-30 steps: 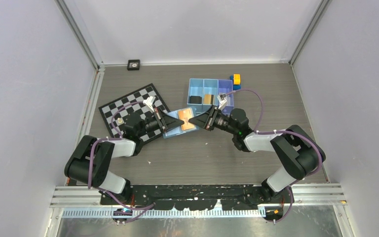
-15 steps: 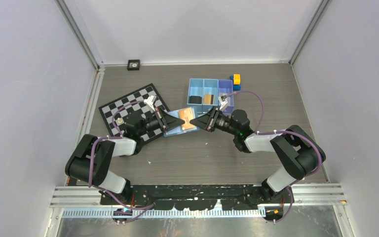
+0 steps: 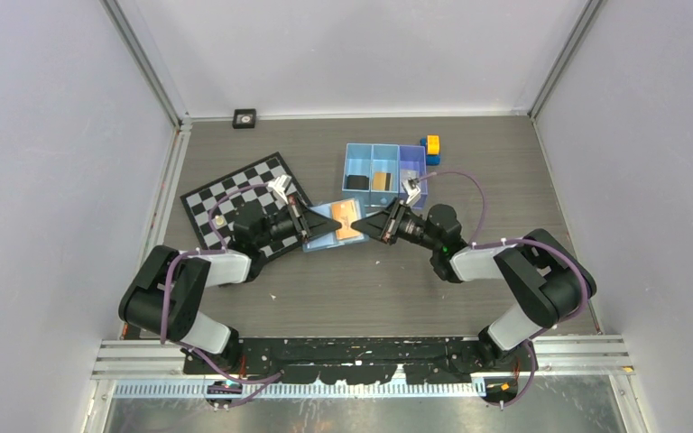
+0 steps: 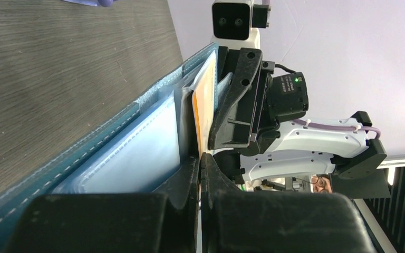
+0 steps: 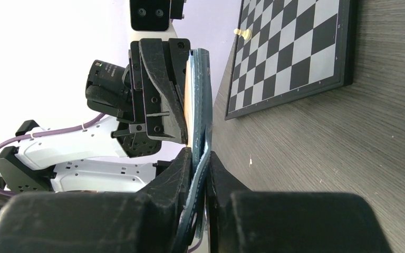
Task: Take the credit cards out of the card holder
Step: Remove the credit card from the card holder, then place the card holder at the center of the board.
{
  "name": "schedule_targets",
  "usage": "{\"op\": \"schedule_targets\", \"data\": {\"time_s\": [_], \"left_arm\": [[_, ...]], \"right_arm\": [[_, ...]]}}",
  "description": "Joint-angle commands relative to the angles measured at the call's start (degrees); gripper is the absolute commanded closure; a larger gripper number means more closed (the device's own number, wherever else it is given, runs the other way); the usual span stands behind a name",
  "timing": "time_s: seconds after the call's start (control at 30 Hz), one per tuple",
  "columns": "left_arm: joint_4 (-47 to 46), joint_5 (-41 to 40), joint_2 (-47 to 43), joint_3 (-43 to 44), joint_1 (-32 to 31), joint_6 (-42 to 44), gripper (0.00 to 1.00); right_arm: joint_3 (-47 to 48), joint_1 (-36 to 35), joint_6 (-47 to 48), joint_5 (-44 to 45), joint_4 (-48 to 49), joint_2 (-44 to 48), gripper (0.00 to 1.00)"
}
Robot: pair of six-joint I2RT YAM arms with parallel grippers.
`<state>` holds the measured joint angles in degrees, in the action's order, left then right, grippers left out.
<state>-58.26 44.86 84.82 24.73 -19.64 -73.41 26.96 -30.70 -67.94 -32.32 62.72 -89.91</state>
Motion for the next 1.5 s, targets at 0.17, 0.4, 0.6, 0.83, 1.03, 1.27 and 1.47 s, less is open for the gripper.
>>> {"op": "schedule_targets", "data": {"time_s": [0.17, 0.4, 0.6, 0.83, 1.03, 1.27, 1.47], "left_arm": [[1.1, -2.9, -0.6, 1.2, 1.5, 1.9, 1.0], [1.1, -2.9, -0.4, 1.3, 1.5, 1.8, 1.0], [0.9, -2.8, -0.3, 1.4, 1.5, 1.7, 1.0], [1.8, -4.0, -5.2, -0.1, 2.5, 3.0, 1.0], [14.3, -7.9, -13.0, 0.0, 2.6, 9.6, 1.0], [19.4, -10.9, -16.3, -0.2, 2.6, 12.0, 1.0], [19.5, -10.8, -14.6, 0.0, 2.6, 11.7, 1.0]], "right_arm": [[-2.9, 4.3, -2.1, 1.5, 7.1, 4.7, 1.0], [-3.0, 4.8, -3.1, 1.3, 8.0, 3.9, 1.0], [-2.5, 5.0, -3.5, 0.9, 7.4, 3.3, 0.99], [-1.3, 5.0, -0.9, 2.3, -1.5, 3.2, 1.0], [0.4, 5.0, 0.8, 3.1, -7.6, 0.6, 1.0], [2.9, 4.0, 0.4, 1.9, -6.7, -7.7, 1.0], [4.0, 3.5, -1.0, 1.3, -4.7, -12.6, 0.94]]}}
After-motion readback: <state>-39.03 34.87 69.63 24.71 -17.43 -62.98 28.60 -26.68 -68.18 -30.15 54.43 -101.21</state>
